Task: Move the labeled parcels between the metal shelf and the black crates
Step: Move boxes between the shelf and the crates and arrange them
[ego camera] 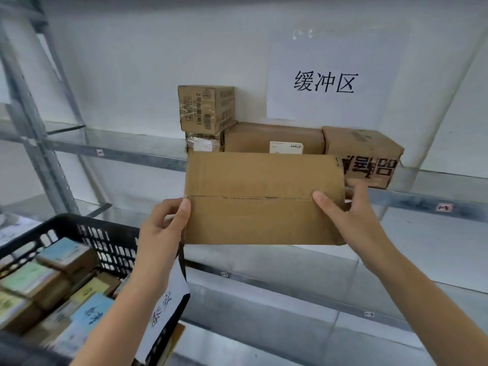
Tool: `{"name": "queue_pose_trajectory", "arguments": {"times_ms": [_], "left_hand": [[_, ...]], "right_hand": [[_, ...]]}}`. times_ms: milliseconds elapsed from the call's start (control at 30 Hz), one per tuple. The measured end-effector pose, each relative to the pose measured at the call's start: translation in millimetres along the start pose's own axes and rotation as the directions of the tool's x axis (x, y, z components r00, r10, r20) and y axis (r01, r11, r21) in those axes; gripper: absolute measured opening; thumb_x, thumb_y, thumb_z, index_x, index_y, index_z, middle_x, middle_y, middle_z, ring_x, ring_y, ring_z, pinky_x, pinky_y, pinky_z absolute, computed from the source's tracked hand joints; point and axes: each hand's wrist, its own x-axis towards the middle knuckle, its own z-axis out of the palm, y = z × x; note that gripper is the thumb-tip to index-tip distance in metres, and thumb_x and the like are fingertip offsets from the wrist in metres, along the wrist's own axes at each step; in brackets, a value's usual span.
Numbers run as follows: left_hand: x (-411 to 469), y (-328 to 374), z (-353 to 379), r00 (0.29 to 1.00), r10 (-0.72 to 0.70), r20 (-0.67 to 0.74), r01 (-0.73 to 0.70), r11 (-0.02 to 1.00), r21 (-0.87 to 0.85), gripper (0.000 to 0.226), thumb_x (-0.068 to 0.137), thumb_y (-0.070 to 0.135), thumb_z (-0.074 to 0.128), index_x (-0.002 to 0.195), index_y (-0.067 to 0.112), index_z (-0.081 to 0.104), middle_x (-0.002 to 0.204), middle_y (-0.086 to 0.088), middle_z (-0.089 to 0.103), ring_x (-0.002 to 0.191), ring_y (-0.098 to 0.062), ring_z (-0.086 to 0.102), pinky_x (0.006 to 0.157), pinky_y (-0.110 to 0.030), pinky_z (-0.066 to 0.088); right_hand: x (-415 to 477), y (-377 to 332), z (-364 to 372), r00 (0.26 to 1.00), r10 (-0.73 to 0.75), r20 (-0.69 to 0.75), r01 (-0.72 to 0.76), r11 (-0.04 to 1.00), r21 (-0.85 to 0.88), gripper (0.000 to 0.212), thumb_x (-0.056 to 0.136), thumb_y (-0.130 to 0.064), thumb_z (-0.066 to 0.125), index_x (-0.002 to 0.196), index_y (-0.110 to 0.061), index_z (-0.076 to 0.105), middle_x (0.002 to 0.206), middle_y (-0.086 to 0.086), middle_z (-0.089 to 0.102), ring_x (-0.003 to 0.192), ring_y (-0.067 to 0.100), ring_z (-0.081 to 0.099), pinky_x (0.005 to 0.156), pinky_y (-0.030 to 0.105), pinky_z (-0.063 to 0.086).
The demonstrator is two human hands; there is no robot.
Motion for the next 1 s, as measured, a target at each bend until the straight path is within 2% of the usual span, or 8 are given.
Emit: {"name": "queue_pose_trajectory", "arguments": {"times_ms": [100,200,367,500,600,800,900,1000], "left_hand": [[2,0,-13,0.998,0.047,-0.032,-0.045,0.998,0.049,0.017,0.096,0.037,0.057,0.100,0.025,0.070,0.087,0.007,0.067,0.079,-0.005,0.059,0.067,-0.015,0.046],[10,3,-24,0.988,0.097,-0.120,-0.078,0.985,0.153,0.014,0.099,0.027,0.055,0.105,0.026,0.068,0.110,-0.009,0.060,0.094,-0.021,0.060,0.075,-0.027,0.047],[5,-4,-36,0.979,0.148,-0.143,-0.110,0.963,0.245,0.018,0.101,0.018,0.052,0.104,0.030,0.066,0.097,-0.007,0.059,0.089,-0.017,0.057,0.072,-0.025,0.041],[-13,-25,-44,0.987,0.014,-0.161,0.017,0.981,0.191,0.021,0.100,0.018,0.054,0.100,0.036,0.066,0.088,0.003,0.062,0.082,-0.014,0.064,0.073,-0.026,0.042],[-21,-36,-54,0.981,-0.095,-0.171,0.109,0.991,0.077,0.026,0.101,0.019,0.051,0.095,0.035,0.070,0.090,-0.002,0.068,0.086,-0.010,0.071,0.082,-0.027,0.047],[-21,-50,-67,0.976,-0.149,-0.156,0.145,0.989,-0.037,0.037,0.101,0.009,0.037,0.094,0.026,0.069,0.103,-0.004,0.074,0.104,-0.018,0.070,0.098,-0.036,0.048],[-23,-55,-69,0.974,-0.159,-0.163,0.159,0.987,-0.012,0.046,0.103,0.012,0.031,0.087,0.032,0.069,0.098,-0.002,0.075,0.097,-0.017,0.071,0.092,-0.035,0.050],[-27,-63,-75,0.964,-0.167,-0.207,0.181,0.982,0.051,0.047,0.104,0.013,0.030,0.084,0.032,0.068,0.089,0.000,0.074,0.092,-0.019,0.070,0.088,-0.035,0.052]], "right_hand": [[6,-1,14,0.997,-0.021,0.072,0.025,0.999,-0.043,0.053,0.087,-0.054,0.063,0.133,-0.036,0.042,0.129,-0.012,0.047,0.113,0.011,0.051,0.073,0.019,0.041],[11,-8,22,0.991,-0.100,0.094,0.102,0.995,-0.019,0.061,0.084,-0.049,0.072,0.136,-0.038,0.043,0.128,-0.016,0.050,0.110,0.004,0.052,0.075,0.015,0.040],[7,-6,37,0.981,-0.141,0.133,0.138,0.990,0.027,0.076,0.074,-0.043,0.084,0.129,-0.047,0.031,0.114,-0.035,0.044,0.098,-0.001,0.056,0.073,0.019,0.048],[-6,13,53,0.974,-0.080,0.214,0.072,0.996,0.044,0.081,0.073,-0.039,0.085,0.131,-0.038,0.029,0.124,-0.016,0.046,0.105,0.013,0.057,0.087,0.033,0.056],[-16,19,64,0.962,-0.036,0.272,0.008,0.995,0.101,0.072,0.072,-0.058,0.070,0.125,-0.032,0.028,0.119,-0.021,0.042,0.107,0.008,0.056,0.075,0.021,0.055],[-16,28,76,0.953,0.007,0.302,-0.023,0.998,0.052,0.061,0.081,-0.076,0.023,0.113,-0.024,0.024,0.107,-0.012,0.035,0.102,0.005,0.048,0.089,0.031,0.047],[-10,31,85,0.965,0.086,0.249,-0.120,0.985,0.128,0.065,0.078,-0.079,0.019,0.115,-0.027,0.025,0.104,-0.010,0.037,0.099,0.006,0.047,0.085,0.031,0.044],[-7,39,92,0.937,0.228,0.263,-0.313,0.883,0.349,0.064,0.078,-0.081,0.029,0.121,-0.033,0.032,0.114,-0.008,0.044,0.107,0.009,0.052,0.076,0.042,0.055]]}}
